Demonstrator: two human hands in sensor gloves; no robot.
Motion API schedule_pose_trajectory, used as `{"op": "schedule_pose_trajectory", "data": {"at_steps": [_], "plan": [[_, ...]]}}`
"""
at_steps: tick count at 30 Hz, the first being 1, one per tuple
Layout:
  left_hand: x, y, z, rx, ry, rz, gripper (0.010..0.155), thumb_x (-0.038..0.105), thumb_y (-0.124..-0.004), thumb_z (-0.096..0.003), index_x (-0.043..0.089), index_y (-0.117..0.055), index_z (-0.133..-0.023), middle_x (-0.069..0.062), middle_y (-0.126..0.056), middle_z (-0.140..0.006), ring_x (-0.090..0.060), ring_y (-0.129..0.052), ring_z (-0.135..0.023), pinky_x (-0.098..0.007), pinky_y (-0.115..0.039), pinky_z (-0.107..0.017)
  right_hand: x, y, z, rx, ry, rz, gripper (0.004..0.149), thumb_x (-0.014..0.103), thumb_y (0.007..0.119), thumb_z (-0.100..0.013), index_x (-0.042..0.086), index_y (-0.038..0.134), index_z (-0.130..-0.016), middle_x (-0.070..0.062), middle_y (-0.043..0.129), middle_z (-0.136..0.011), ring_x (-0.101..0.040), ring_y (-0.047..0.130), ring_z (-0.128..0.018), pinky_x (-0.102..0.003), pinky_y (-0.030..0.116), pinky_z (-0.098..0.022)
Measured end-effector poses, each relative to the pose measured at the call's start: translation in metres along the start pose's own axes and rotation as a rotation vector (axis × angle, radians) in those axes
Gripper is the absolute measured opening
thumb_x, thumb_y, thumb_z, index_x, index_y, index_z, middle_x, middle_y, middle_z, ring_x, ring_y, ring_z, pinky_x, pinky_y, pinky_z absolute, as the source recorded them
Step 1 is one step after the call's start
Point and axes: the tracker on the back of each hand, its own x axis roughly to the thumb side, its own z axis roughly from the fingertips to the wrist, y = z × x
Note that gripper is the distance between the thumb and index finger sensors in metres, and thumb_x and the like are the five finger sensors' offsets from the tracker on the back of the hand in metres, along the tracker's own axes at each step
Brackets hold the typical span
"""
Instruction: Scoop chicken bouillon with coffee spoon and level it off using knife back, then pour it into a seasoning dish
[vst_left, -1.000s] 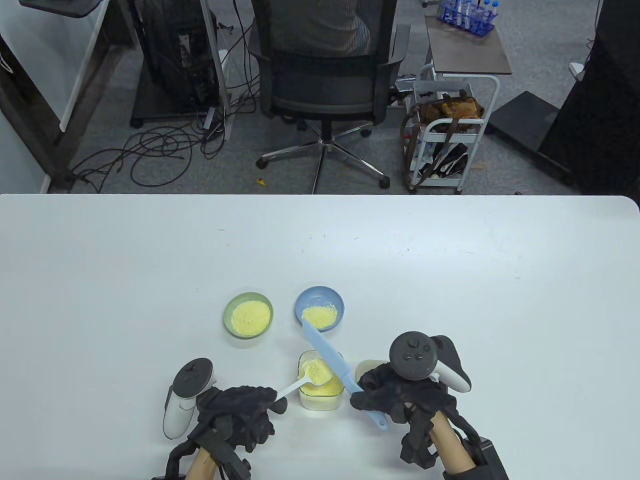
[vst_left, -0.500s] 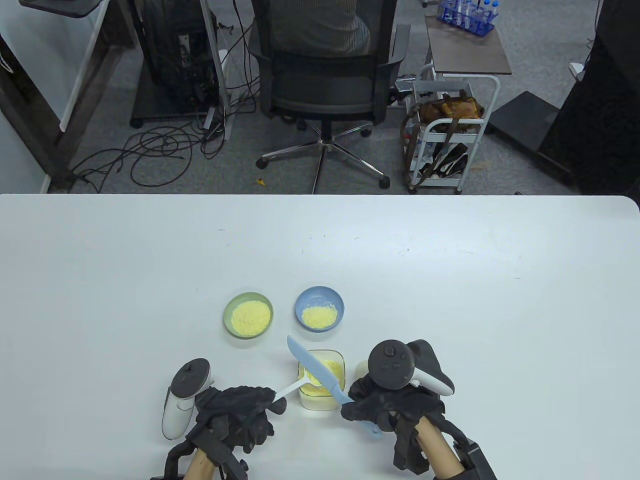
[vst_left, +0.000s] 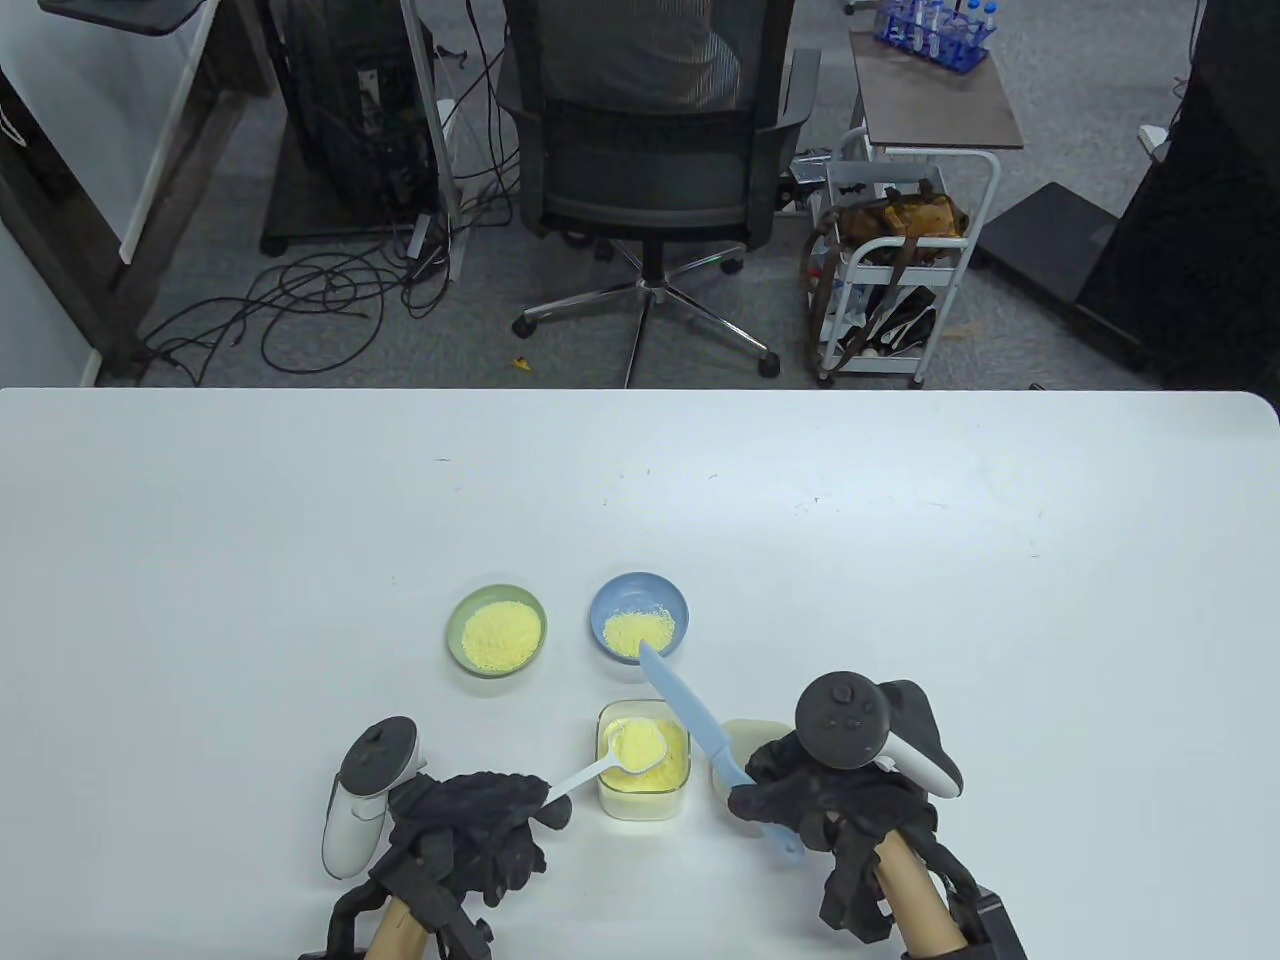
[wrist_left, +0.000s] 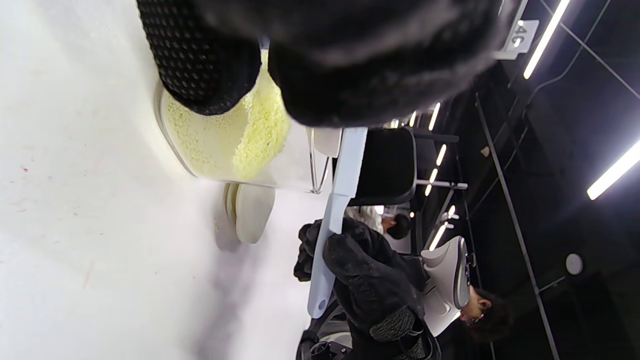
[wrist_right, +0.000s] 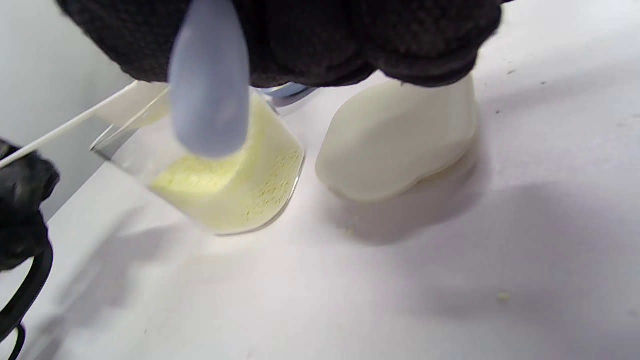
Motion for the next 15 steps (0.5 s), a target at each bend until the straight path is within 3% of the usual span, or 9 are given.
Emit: {"op": "schedule_pose_trajectory", "data": {"at_steps": [5, 8, 15], "plan": [[0.000, 0.000, 0.000, 0.002, 0.000, 0.002, 0.049, 0.034, -0.071, -0.0513, -0.011, -0.081, -0.068, -0.002, -0.100, -0.013, -0.002, -0.090, 0.010, -0.031, -0.085, -0.035, -0.029, -0.014, 0.001, -0.187, 0.157, 0.021, 0.043, 0.034, 0.082, -0.045, 0.001, 0.077, -0.072, -0.021, 0.083, -0.059, -0.038, 0.081, -0.041, -0.072, 0.040, -0.065], [0.000, 0.001, 0.000, 0.004, -0.001, 0.004, 0.049, 0.033, -0.070, -0.0515, -0.011, -0.081, -0.068, -0.002, -0.100, -0.013, -0.002, -0.091, 0.010, -0.031, -0.085, -0.035, -0.048, -0.017, -0.002, -0.246, 0.267, 0.035, 0.042, 0.033, 0.081, -0.045, 0.001, 0.078, -0.072, -0.022, 0.083, -0.059, -0.039, 0.080, -0.042, -0.072, 0.040, -0.065], [0.000, 0.001, 0.000, 0.002, -0.002, 0.001, 0.049, 0.034, -0.071, -0.0515, -0.011, -0.081, -0.068, -0.002, -0.100, -0.014, -0.002, -0.090, 0.010, -0.031, -0.085, -0.035, -0.073, -0.007, -0.009, -0.235, 0.421, 0.129, 0.041, 0.030, 0.078, -0.046, -0.001, 0.078, -0.072, -0.022, 0.083, -0.059, -0.039, 0.080, -0.040, -0.071, 0.041, -0.066]]}}
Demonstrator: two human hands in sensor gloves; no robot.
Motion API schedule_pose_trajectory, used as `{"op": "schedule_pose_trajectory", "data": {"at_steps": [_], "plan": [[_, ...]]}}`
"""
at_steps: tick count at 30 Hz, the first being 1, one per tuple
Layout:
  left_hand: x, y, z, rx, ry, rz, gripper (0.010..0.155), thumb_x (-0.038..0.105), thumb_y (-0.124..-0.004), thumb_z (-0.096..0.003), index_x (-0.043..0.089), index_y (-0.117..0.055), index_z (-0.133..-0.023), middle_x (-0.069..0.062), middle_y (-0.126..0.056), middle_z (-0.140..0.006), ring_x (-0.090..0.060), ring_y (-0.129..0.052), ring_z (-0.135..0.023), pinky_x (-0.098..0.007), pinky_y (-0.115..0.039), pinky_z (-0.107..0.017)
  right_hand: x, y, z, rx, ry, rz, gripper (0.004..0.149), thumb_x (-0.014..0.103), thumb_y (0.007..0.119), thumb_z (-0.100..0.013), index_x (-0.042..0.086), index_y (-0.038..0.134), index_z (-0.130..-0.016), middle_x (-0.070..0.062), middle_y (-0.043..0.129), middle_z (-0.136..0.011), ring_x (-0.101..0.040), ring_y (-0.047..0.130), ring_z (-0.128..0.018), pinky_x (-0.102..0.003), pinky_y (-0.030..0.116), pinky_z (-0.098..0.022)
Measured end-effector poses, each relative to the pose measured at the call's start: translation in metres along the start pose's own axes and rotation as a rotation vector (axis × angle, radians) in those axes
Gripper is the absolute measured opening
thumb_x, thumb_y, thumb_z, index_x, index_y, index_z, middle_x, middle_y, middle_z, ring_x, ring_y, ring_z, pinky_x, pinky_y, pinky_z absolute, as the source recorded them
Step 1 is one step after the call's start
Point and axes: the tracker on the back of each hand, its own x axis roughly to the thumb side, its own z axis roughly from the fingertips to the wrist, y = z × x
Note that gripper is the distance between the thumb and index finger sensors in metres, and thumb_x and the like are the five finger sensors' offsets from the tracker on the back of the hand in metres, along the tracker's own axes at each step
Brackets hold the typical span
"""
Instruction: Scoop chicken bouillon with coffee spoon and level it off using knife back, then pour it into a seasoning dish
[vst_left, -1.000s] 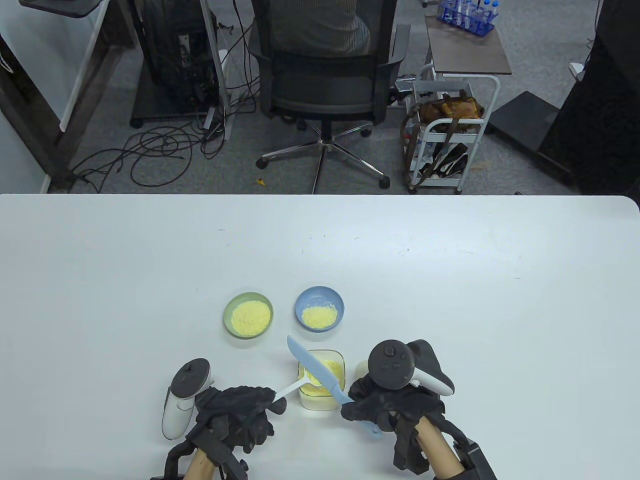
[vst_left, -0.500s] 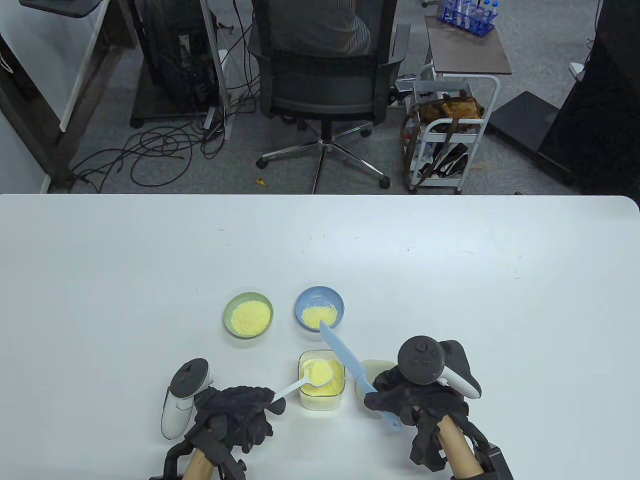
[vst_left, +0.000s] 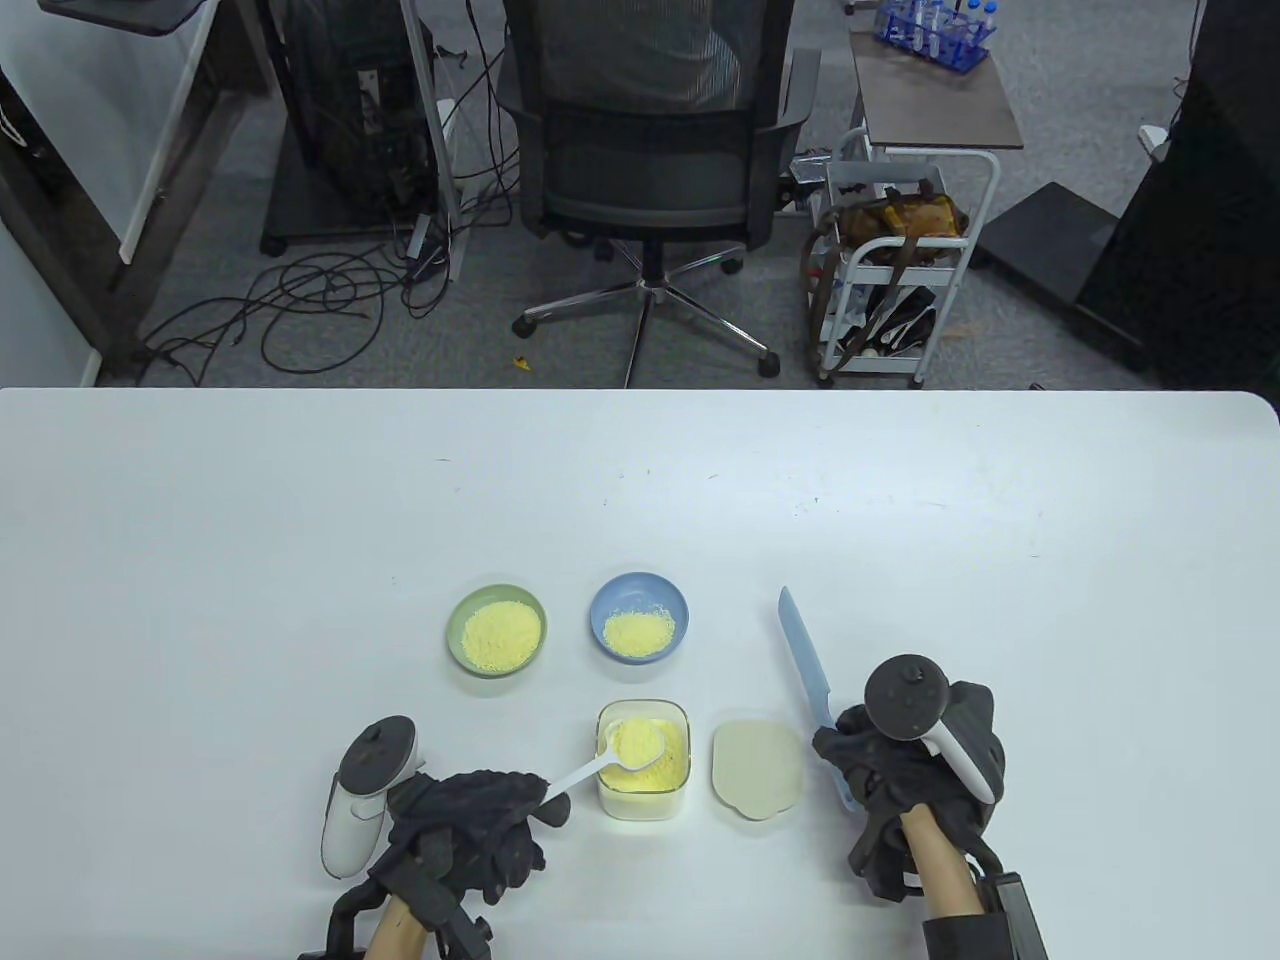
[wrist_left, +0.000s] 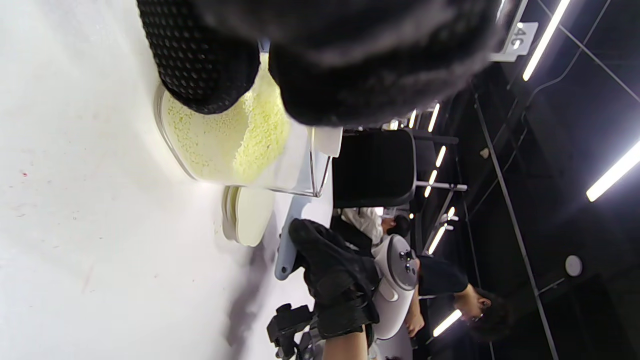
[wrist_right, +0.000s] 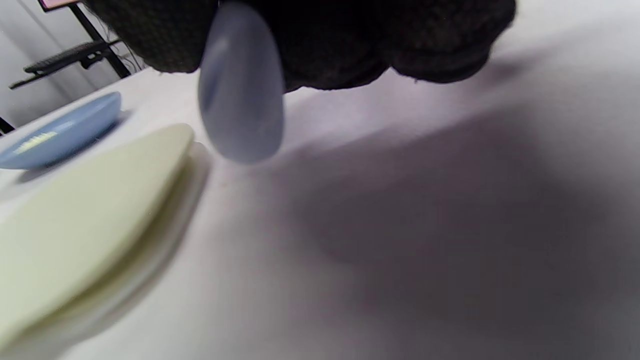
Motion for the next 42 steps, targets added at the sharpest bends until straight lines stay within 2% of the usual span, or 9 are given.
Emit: {"op": "schedule_pose_trajectory", "data": {"at_steps": [5, 10, 16, 20, 24, 25, 28, 35, 42], "plan": [[0.000, 0.000, 0.000, -0.004, 0.000, 0.000, 0.049, 0.034, -0.070, -0.0516, -0.011, -0.081, -0.069, -0.002, -0.100, -0.014, -0.002, -0.090, 0.010, -0.031, -0.085, -0.036, -0.007, 0.008, -0.005, 0.020, 0.074, 0.082, 0.039, 0.031, 0.078, -0.045, 0.001, 0.079, -0.070, -0.020, 0.083, -0.056, -0.038, 0.080, -0.039, -0.070, 0.042, -0.066], [0.000, 0.000, 0.000, -0.009, -0.004, 0.003, 0.049, 0.034, -0.071, -0.0515, -0.011, -0.081, -0.069, -0.002, -0.100, -0.014, -0.002, -0.090, 0.010, -0.031, -0.085, -0.036, -0.013, 0.008, -0.005, -0.040, 0.112, 0.116, 0.038, 0.035, 0.080, -0.043, 0.005, 0.078, -0.067, -0.016, 0.083, -0.057, -0.036, 0.080, -0.041, -0.070, 0.043, -0.066], [-0.001, -0.001, -0.001, -0.019, -0.009, 0.000, 0.049, 0.034, -0.070, -0.0517, -0.011, -0.081, -0.069, -0.002, -0.100, -0.014, -0.002, -0.090, 0.009, -0.031, -0.084, -0.036, -0.008, 0.003, 0.008, -0.199, 0.050, 0.158, 0.052, 0.035, 0.082, -0.043, 0.006, 0.069, -0.084, -0.020, 0.075, -0.081, -0.041, 0.078, -0.063, -0.071, 0.036, -0.069], [-0.001, -0.001, -0.002, -0.025, -0.021, 0.007, 0.049, 0.034, -0.070, -0.0518, -0.011, -0.080, -0.070, -0.002, -0.100, -0.015, -0.002, -0.090, 0.009, -0.032, -0.084, -0.037, -0.004, 0.002, 0.021, -0.299, -0.051, 0.120, 0.065, 0.040, 0.078, -0.045, 0.008, 0.055, -0.097, -0.023, 0.057, -0.103, -0.049, 0.067, -0.082, -0.072, 0.030, -0.069], [-0.001, -0.001, -0.002, -0.026, -0.032, 0.016, 0.049, 0.034, -0.070, -0.0518, -0.011, -0.080, -0.070, -0.002, -0.099, -0.015, -0.002, -0.090, 0.008, -0.032, -0.084, -0.037, -0.001, 0.008, 0.029, -0.251, -0.142, 0.092, 0.077, 0.048, 0.073, -0.048, 0.011, 0.036, -0.105, -0.024, 0.022, -0.114, -0.059, 0.042, -0.097, -0.074, 0.021, -0.069], [-0.001, 0.000, -0.002, -0.025, -0.037, 0.022, 0.049, 0.034, -0.070, -0.0520, -0.011, -0.080, -0.071, -0.002, -0.099, -0.015, -0.002, -0.090, 0.008, -0.032, -0.084, -0.037, -0.001, 0.011, 0.029, -0.216, -0.173, 0.099, 0.082, 0.052, 0.071, -0.048, 0.013, 0.026, -0.105, -0.023, 0.007, -0.112, -0.061, 0.030, -0.099, -0.074, 0.017, -0.068], [0.000, 0.004, 0.000, -0.013, -0.054, 0.045, 0.050, 0.034, -0.070, -0.0522, -0.011, -0.079, -0.071, -0.002, -0.099, -0.016, -0.002, -0.090, 0.008, -0.032, -0.083, -0.038, -0.003, 0.019, 0.031, -0.180, -0.227, 0.109, 0.087, 0.059, 0.066, -0.049, 0.018, 0.010, -0.103, -0.022, -0.012, -0.105, -0.063, 0.016, -0.099, -0.075, 0.011, -0.067], [0.006, 0.025, -0.003, 0.139, -0.100, 0.129, 0.049, 0.034, -0.070, -0.0537, -0.010, -0.077, -0.075, -0.002, -0.098, -0.020, -0.003, -0.088, 0.004, -0.034, -0.081, -0.041, -0.012, 0.023, 0.041, -0.164, -0.298, 0.066, 0.088, 0.063, 0.060, -0.049, 0.019, 0.004, -0.100, -0.023, -0.016, -0.102, -0.065, 0.010, -0.097, -0.076, 0.008, -0.065], [0.040, 0.045, -0.031, 0.275, 0.020, -0.054, 0.050, 0.034, -0.070, -0.0532, -0.009, -0.073, -0.081, -0.004, -0.097, -0.028, -0.005, -0.090, -0.002, -0.036, -0.077, -0.047, -0.014, 0.025, 0.047, -0.162, -0.344, 0.050, 0.087, 0.062, 0.060, -0.050, 0.018, 0.005, -0.101, -0.023, -0.014, -0.103, -0.065, 0.011, -0.098, -0.076, 0.008, -0.066]]}}
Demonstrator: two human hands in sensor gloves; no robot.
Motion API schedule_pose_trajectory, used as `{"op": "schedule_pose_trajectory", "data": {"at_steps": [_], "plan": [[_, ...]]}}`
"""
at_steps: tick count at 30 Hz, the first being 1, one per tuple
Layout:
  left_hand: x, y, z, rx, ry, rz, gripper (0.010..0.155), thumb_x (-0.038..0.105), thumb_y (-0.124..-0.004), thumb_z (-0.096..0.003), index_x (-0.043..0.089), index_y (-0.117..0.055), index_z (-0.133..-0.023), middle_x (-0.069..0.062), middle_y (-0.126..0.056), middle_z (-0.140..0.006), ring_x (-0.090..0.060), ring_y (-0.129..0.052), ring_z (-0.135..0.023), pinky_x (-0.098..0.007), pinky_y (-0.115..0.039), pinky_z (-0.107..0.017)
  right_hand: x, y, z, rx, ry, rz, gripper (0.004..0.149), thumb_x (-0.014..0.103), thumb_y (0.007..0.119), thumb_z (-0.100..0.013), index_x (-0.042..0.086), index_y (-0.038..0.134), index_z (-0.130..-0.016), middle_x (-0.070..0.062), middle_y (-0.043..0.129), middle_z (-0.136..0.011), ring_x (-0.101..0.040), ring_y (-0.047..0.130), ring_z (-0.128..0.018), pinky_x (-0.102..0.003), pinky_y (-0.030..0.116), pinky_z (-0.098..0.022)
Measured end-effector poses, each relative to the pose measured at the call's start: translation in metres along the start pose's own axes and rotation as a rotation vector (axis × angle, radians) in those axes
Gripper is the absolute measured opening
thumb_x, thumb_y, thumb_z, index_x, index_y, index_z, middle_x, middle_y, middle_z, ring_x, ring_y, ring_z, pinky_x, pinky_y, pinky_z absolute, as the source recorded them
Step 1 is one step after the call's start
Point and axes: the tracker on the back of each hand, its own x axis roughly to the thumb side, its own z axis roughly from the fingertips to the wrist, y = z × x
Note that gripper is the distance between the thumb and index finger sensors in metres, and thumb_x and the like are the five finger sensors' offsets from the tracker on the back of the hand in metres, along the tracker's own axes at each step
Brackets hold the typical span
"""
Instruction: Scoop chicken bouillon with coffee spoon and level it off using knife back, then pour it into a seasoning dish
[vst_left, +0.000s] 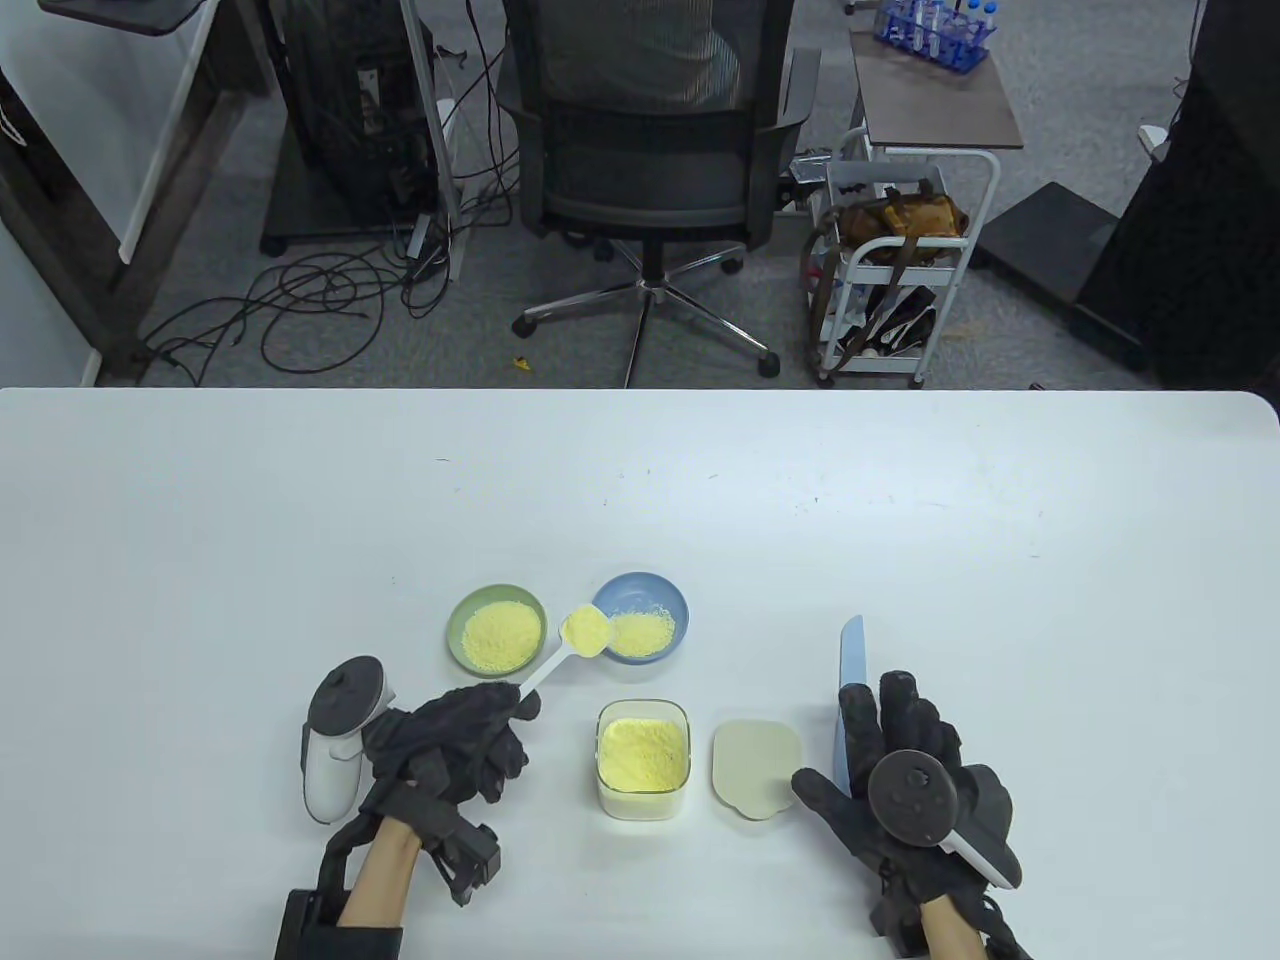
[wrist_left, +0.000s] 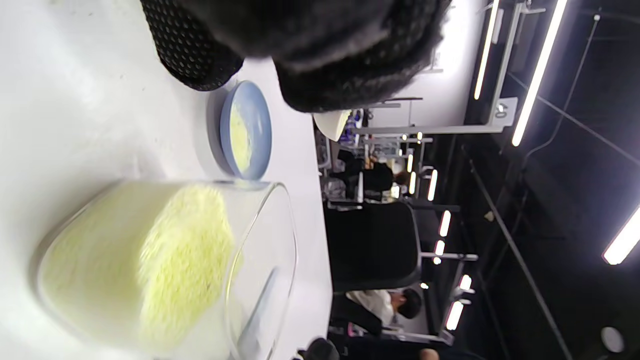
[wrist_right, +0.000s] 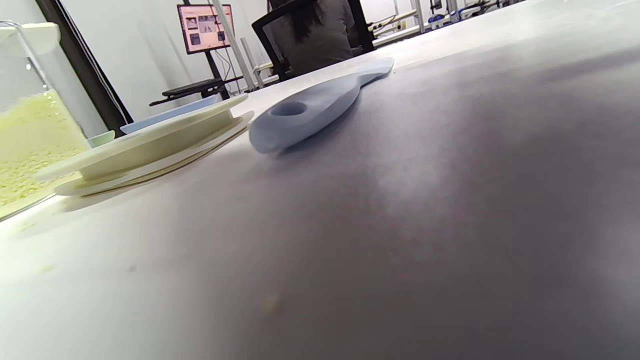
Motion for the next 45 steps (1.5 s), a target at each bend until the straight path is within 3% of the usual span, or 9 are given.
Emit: {"op": "schedule_pose_trajectory", "data": {"at_steps": [7, 13, 19, 21, 30, 40, 45], "plan": [[0.007, -0.009, -0.049, 0.047, 0.093, -0.122, 0.051, 0.031, -0.072, -0.0517, -0.009, -0.071, -0.083, -0.007, -0.097, -0.030, -0.007, -0.090, -0.005, -0.038, -0.075, -0.049, -0.011, -0.003, 0.004, -0.032, 0.021, -0.081, 0.086, 0.060, 0.061, -0.051, 0.020, 0.004, -0.100, -0.021, -0.016, -0.103, -0.063, 0.010, -0.098, -0.075, 0.006, -0.066], [0.001, -0.018, -0.067, 0.074, 0.126, -0.227, 0.051, 0.030, -0.074, -0.0509, -0.008, -0.071, -0.084, -0.009, -0.096, -0.032, -0.008, -0.091, -0.007, -0.039, -0.074, -0.050, -0.017, -0.004, 0.005, -0.044, 0.039, -0.119, 0.085, 0.059, 0.061, -0.051, 0.020, 0.005, -0.100, -0.021, -0.015, -0.104, -0.062, 0.010, -0.098, -0.075, 0.006, -0.066], [0.004, -0.023, -0.067, 0.144, 0.082, -0.416, 0.050, 0.030, -0.079, -0.0478, -0.001, -0.073, -0.086, -0.010, -0.097, -0.035, -0.011, -0.093, -0.010, -0.040, -0.073, -0.052, -0.017, -0.004, 0.006, -0.046, 0.037, -0.113, 0.085, 0.059, 0.061, -0.051, 0.020, 0.004, -0.100, -0.021, -0.015, -0.104, -0.061, 0.016, -0.098, -0.074, 0.007, -0.067], [0.005, -0.024, -0.067, 0.213, 0.057, -0.524, 0.049, 0.030, -0.081, -0.0466, 0.003, -0.075, -0.087, -0.010, -0.098, -0.037, -0.011, -0.094, -0.012, -0.040, -0.073, -0.053, -0.017, -0.005, 0.006, -0.043, 0.036, -0.117, 0.085, 0.059, 0.061, -0.051, 0.020, 0.004, -0.100, -0.021, -0.015, -0.104, -0.061, 0.016, -0.098, -0.074, 0.007, -0.067], [0.011, -0.028, -0.060, 0.296, -0.036, -0.727, 0.045, 0.029, -0.088, -0.0420, 0.015, -0.080, -0.084, -0.012, -0.100, -0.046, -0.016, -0.101, -0.022, -0.044, -0.071, -0.058, -0.016, -0.005, 0.007, -0.050, 0.033, -0.114, 0.084, 0.058, 0.062, -0.051, 0.020, 0.005, -0.100, -0.021, -0.014, -0.104, -0.060, 0.018, -0.098, -0.074, 0.008, -0.067], [0.018, -0.029, -0.048, 0.381, -0.162, -0.864, 0.044, 0.030, -0.089, -0.0388, 0.020, -0.083, -0.081, -0.008, -0.102, -0.048, -0.015, -0.103, -0.024, -0.042, -0.072, -0.058, -0.014, -0.005, 0.008, -0.060, 0.028, -0.100, 0.084, 0.057, 0.062, -0.051, 0.020, 0.005, -0.100, -0.021, -0.013, -0.104, -0.060, 0.019, -0.098, -0.074, 0.008, -0.067], [0.018, -0.030, -0.043, 0.386, -0.180, -0.816, 0.044, 0.030, -0.088, -0.0396, 0.016, -0.083, -0.081, -0.009, -0.102, -0.047, -0.015, -0.104, -0.023, -0.042, -0.073, -0.056, -0.013, -0.005, 0.009, -0.067, 0.022, -0.095, 0.084, 0.057, 0.062, -0.051, 0.020, 0.006, -0.100, -0.021, -0.013, -0.104, -0.060, 0.019, -0.098, -0.074, 0.009, -0.067]]}}
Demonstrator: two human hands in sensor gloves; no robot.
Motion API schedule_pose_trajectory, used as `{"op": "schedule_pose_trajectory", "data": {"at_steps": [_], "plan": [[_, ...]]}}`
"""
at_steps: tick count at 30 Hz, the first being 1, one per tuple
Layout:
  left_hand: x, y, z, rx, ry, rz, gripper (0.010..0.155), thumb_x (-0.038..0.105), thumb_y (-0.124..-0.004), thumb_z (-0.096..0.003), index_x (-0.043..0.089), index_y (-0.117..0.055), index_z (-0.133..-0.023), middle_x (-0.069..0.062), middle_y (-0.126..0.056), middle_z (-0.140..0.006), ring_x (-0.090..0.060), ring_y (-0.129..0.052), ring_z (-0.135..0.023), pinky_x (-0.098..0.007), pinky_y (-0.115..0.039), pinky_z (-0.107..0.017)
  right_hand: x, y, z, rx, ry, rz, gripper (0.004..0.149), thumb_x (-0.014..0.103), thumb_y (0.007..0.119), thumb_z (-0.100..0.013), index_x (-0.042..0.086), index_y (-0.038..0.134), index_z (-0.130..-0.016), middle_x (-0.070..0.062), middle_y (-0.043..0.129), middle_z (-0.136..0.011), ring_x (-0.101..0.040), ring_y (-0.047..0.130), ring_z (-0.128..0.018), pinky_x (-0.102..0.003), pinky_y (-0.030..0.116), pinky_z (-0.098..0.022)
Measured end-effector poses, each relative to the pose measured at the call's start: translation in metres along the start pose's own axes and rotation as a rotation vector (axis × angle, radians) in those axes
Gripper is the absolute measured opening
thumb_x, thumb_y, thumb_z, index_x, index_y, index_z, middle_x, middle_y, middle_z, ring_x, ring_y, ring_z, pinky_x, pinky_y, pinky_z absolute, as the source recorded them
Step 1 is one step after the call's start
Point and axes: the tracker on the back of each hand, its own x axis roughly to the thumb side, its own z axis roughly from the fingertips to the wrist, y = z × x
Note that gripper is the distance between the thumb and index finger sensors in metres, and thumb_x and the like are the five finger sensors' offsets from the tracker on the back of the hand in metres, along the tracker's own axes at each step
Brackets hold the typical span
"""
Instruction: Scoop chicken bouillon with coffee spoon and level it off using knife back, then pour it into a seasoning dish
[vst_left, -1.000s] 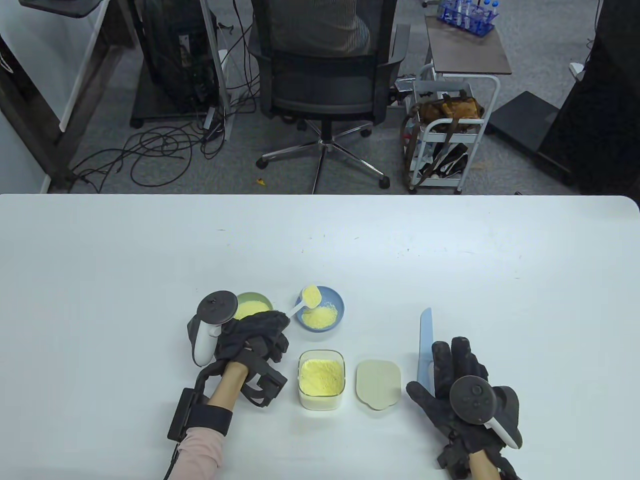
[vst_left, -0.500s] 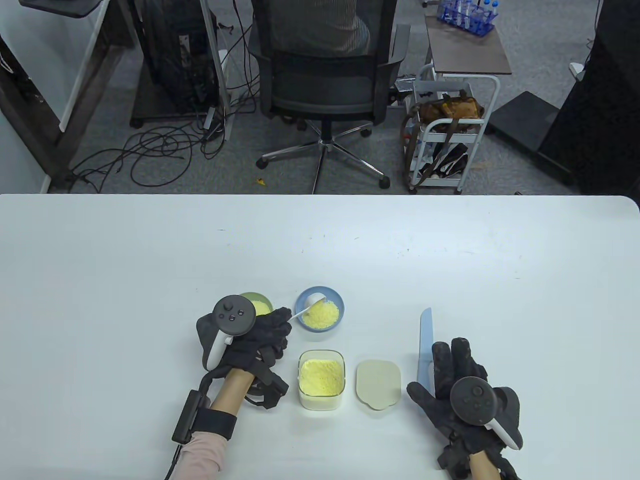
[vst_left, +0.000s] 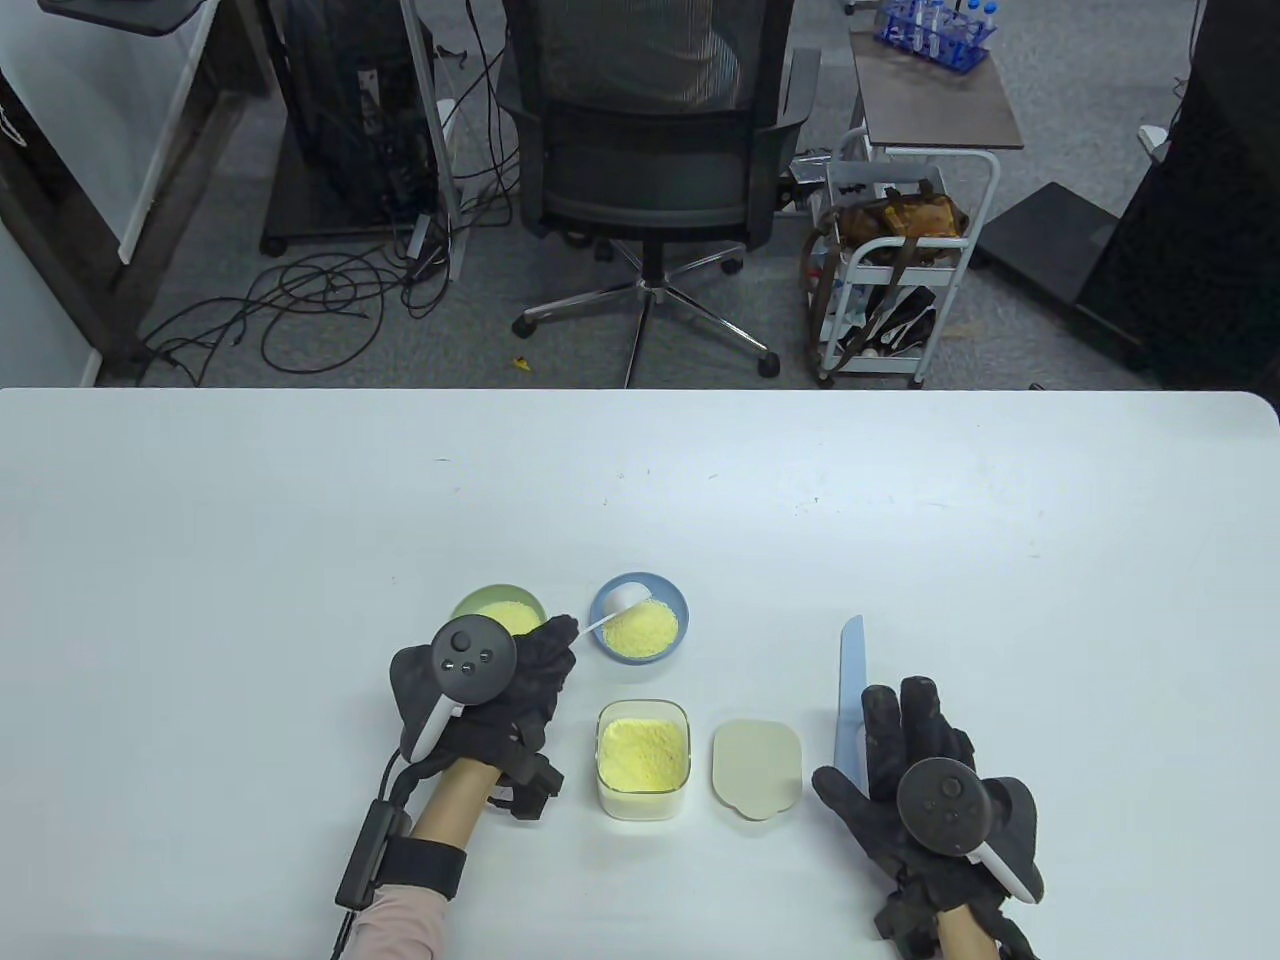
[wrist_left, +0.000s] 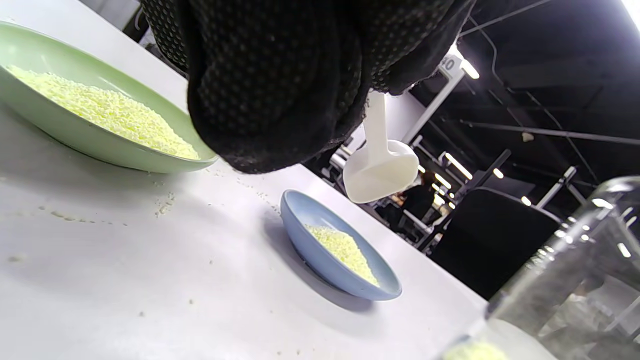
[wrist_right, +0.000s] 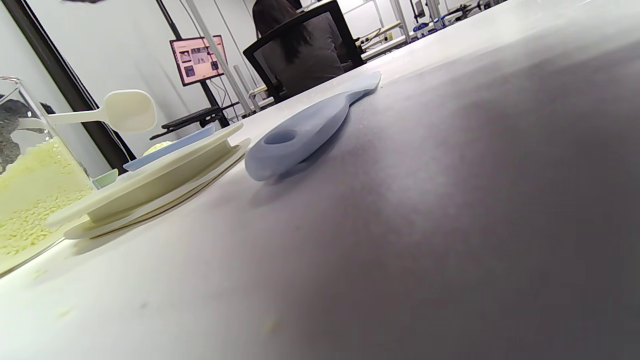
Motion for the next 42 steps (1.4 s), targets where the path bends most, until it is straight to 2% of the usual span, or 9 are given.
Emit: {"op": "schedule_pose_trajectory", "data": {"at_steps": [10, 15, 22, 25, 28, 32, 36, 39, 42], "plan": [[-0.007, 0.023, 0.021, 0.019, 0.032, 0.117, 0.045, 0.030, -0.085, -0.0421, 0.008, -0.083, -0.081, -0.010, -0.103, -0.043, -0.012, -0.102, -0.017, -0.040, -0.076, -0.051, 0.002, 0.001, 0.001, 0.001, -0.017, 0.010, 0.084, 0.058, 0.062, -0.051, 0.020, 0.006, -0.101, -0.021, -0.012, -0.105, -0.060, 0.020, -0.098, -0.074, 0.010, -0.067], [-0.022, 0.037, 0.043, 0.012, 0.104, 0.279, 0.045, 0.030, -0.081, -0.0448, -0.003, -0.084, -0.075, -0.011, -0.104, -0.035, -0.010, -0.099, -0.005, -0.038, -0.079, -0.044, 0.003, 0.001, 0.002, 0.000, -0.022, 0.010, 0.084, 0.057, 0.062, -0.051, 0.020, 0.006, -0.101, -0.021, -0.012, -0.105, -0.060, 0.020, -0.098, -0.074, 0.010, -0.067], [-0.047, 0.054, 0.073, 0.017, 0.145, 0.413, 0.045, 0.033, -0.077, -0.0462, -0.006, -0.087, -0.065, -0.010, -0.102, -0.024, -0.009, -0.095, 0.004, -0.036, -0.081, -0.039, 0.005, 0.002, 0.003, 0.000, -0.032, 0.019, 0.084, 0.057, 0.062, -0.051, 0.020, 0.006, -0.101, -0.021, -0.012, -0.105, -0.060, 0.020, -0.098, -0.074, 0.010, -0.067], [-0.052, 0.054, 0.084, -0.026, 0.150, 0.523, 0.044, 0.036, -0.074, -0.0466, -0.003, -0.092, -0.053, -0.009, -0.101, -0.018, -0.009, -0.093, 0.007, -0.036, -0.081, -0.036, 0.005, 0.002, 0.004, 0.000, -0.034, 0.023, 0.084, 0.057, 0.061, -0.051, 0.020, 0.005, -0.101, -0.021, -0.012, -0.105, -0.060, 0.020, -0.098, -0.074, 0.010, -0.067], [-0.055, 0.051, 0.094, -0.091, 0.131, 0.612, 0.044, 0.037, -0.073, -0.0468, -0.001, -0.094, -0.048, -0.008, -0.100, -0.016, -0.008, -0.092, 0.009, -0.036, -0.082, -0.035, 0.007, 0.003, 0.004, 0.002, -0.043, 0.031, 0.084, 0.058, 0.061, -0.051, 0.020, 0.006, -0.101, -0.021, -0.012, -0.105, -0.059, 0.021, -0.098, -0.074, 0.010, -0.067], [-0.062, 0.043, 0.103, -0.113, 0.111, 0.685, 0.044, 0.039, -0.072, -0.0473, 0.001, -0.094, -0.046, -0.006, -0.099, -0.015, -0.007, -0.092, 0.009, -0.036, -0.082, -0.035, 0.013, 0.006, 0.005, 0.016, -0.064, 0.057, 0.084, 0.059, 0.061, -0.051, 0.019, 0.005, -0.101, -0.022, -0.011, -0.105, -0.060, 0.021, -0.098, -0.074, 0.011, -0.067], [-0.067, 0.035, 0.107, -0.115, 0.095, 0.764, 0.044, 0.039, -0.072, -0.0474, 0.001, -0.094, -0.046, -0.006, -0.099, -0.015, -0.008, -0.092, 0.009, -0.036, -0.082, -0.035, 0.033, 0.008, 0.009, 0.007, -0.138, 0.085, 0.085, 0.060, 0.061, -0.051, 0.017, 0.008, -0.102, -0.025, -0.007, -0.106, -0.060, 0.025, -0.097, -0.075, 0.015, -0.066], [-0.064, 0.034, 0.106, -0.137, 0.068, 0.767, 0.044, 0.040, -0.071, -0.0476, 0.002, -0.094, -0.047, -0.005, -0.099, -0.016, -0.007, -0.093, 0.008, -0.035, -0.082, -0.036, 0.054, 0.004, 0.010, 0.014, -0.201, 0.137, 0.087, 0.061, 0.062, -0.050, 0.015, 0.011, -0.103, -0.027, -0.002, -0.107, -0.062, 0.029, -0.096, -0.075, 0.017, -0.065], [-0.061, 0.031, 0.108, -0.144, 0.048, 0.762, 0.044, 0.040, -0.071, -0.0472, 0.003, -0.094, -0.046, -0.005, -0.099, -0.015, -0.007, -0.092, 0.009, -0.035, -0.082, -0.036, 0.087, -0.002, 0.005, 0.076, -0.265, 0.171, 0.089, 0.062, 0.064, -0.050, 0.014, 0.012, -0.104, -0.027, 0.000, -0.109, -0.062, 0.027, -0.097, -0.075, 0.016, -0.066]]}}
